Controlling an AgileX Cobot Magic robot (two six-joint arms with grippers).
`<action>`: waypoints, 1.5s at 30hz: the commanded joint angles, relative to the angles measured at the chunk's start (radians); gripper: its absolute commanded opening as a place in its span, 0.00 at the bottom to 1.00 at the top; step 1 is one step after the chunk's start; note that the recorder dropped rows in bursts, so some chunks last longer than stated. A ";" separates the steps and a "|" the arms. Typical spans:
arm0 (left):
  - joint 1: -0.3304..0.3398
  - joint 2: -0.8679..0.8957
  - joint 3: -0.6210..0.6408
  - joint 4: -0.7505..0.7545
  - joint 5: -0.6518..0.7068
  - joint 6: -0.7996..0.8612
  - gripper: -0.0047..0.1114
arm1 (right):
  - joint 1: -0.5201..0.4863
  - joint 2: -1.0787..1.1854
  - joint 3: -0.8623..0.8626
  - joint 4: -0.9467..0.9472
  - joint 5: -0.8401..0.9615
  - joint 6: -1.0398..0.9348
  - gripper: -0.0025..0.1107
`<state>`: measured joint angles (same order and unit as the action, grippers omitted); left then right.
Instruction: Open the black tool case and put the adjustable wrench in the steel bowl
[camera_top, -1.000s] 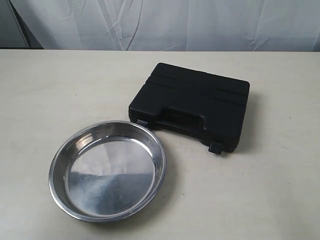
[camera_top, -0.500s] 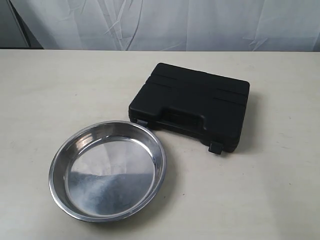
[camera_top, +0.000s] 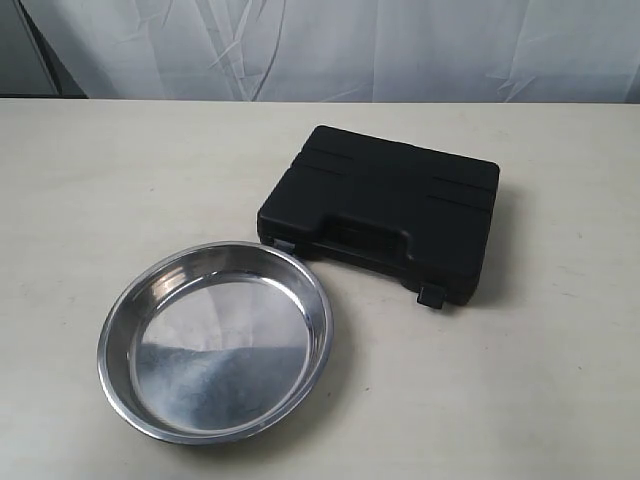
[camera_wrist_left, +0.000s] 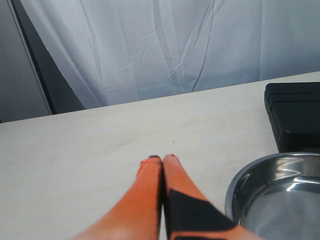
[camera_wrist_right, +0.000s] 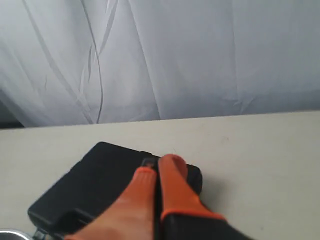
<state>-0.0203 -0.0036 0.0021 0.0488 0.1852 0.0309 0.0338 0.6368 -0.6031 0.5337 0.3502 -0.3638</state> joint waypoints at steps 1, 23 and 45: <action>-0.001 0.004 -0.002 -0.002 -0.005 -0.001 0.04 | -0.002 0.346 -0.306 0.016 0.210 -0.244 0.01; -0.001 0.004 -0.002 -0.002 -0.005 -0.001 0.04 | 0.453 1.343 -0.896 -0.256 0.652 -0.555 0.40; -0.001 0.004 -0.002 -0.002 -0.005 -0.001 0.04 | 0.515 1.440 -0.896 -0.429 0.566 -0.443 0.40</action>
<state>-0.0203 -0.0036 0.0021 0.0488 0.1852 0.0309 0.5487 2.0617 -1.4935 0.1049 0.9281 -0.8089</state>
